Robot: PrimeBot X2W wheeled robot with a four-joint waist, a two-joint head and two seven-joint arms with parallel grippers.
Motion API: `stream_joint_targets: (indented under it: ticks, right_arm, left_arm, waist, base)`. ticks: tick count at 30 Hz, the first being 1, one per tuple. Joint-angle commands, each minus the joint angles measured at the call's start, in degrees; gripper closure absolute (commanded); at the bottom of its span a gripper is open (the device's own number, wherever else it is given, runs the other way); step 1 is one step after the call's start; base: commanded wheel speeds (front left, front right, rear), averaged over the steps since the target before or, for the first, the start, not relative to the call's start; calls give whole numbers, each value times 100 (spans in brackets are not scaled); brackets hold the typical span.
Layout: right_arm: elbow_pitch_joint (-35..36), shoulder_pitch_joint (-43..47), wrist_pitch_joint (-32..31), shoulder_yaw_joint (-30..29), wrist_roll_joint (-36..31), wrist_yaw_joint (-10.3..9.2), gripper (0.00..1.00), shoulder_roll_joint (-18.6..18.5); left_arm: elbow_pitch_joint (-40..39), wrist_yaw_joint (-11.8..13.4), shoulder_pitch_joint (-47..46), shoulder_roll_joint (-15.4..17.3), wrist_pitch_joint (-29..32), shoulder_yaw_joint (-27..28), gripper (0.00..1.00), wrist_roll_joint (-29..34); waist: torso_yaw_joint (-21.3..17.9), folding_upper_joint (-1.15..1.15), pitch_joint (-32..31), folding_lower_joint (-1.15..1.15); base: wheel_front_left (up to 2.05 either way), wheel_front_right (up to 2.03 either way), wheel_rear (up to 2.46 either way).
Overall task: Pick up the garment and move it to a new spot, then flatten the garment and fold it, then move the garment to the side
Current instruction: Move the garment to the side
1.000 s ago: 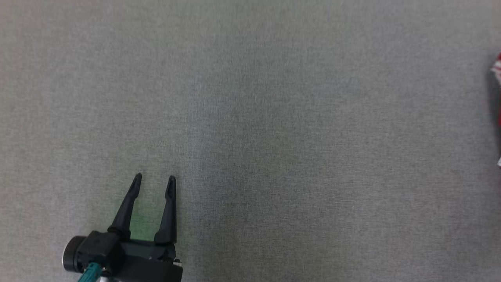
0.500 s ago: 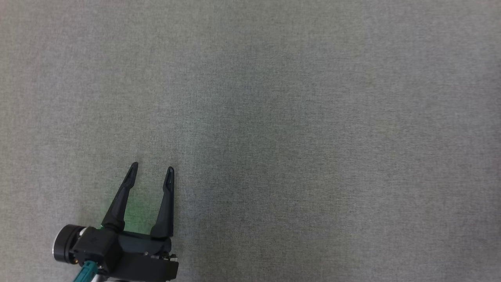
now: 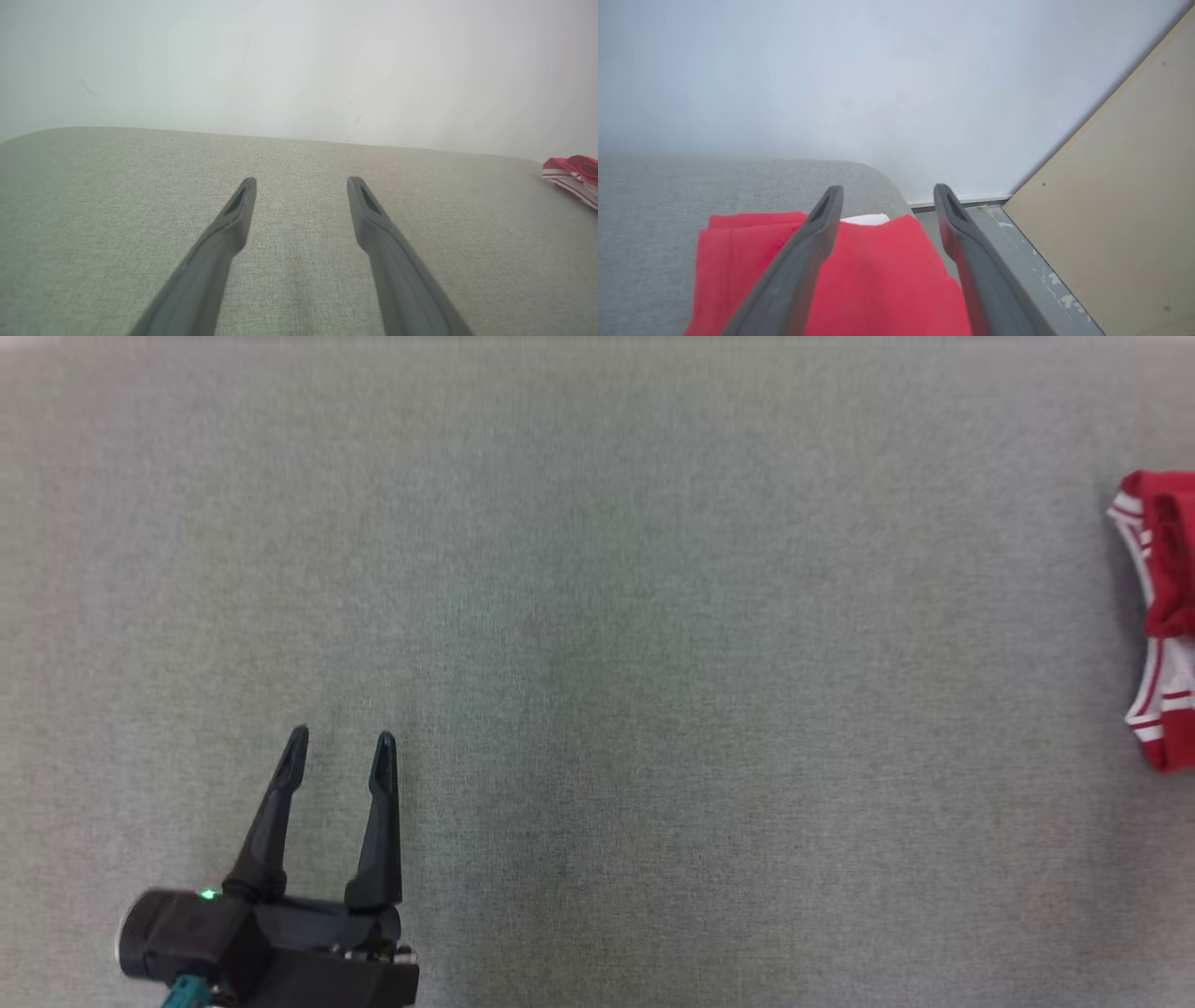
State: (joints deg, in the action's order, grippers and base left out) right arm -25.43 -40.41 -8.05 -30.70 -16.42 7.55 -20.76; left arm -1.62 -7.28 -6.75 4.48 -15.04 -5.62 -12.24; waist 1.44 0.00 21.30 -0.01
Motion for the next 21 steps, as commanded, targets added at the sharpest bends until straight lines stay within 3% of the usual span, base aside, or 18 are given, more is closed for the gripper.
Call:
stream_joint_targets:
  ticks: [1, 3, 10, 21]
  right_arm:
    - [198, 262, 99, 158, 103, -16, 0, 209]
    - [649, 657, 230, 404, 373, -15, 0, 544]
    - [1531, 1972, 732, 1389, 1319, -15, 0, 1211]
    - [1846, 3493, 1463, 2117, 2213, -16, 0, 1678]
  left_arm:
    - [40, 11, 167, -26, -17, 7, 0, -56]
    - [124, 9, 211, -39, -17, 77, 0, -123]
    - [372, 77, 484, -122, -17, 348, 0, -277]
    - [634, 281, 1062, -158, -17, 472, 0, -199]
  waist:
    - [-55, 0, -377, 1]
    - [-98, 0, -577, 1]
    - [-182, 0, -1334, 1]
    - [-159, 0, -2146, 1]
  base:
    - [0, 0, 0]
    - [0, 0, 0]
    - [0, 0, 0]
    - [0, 0, 0]
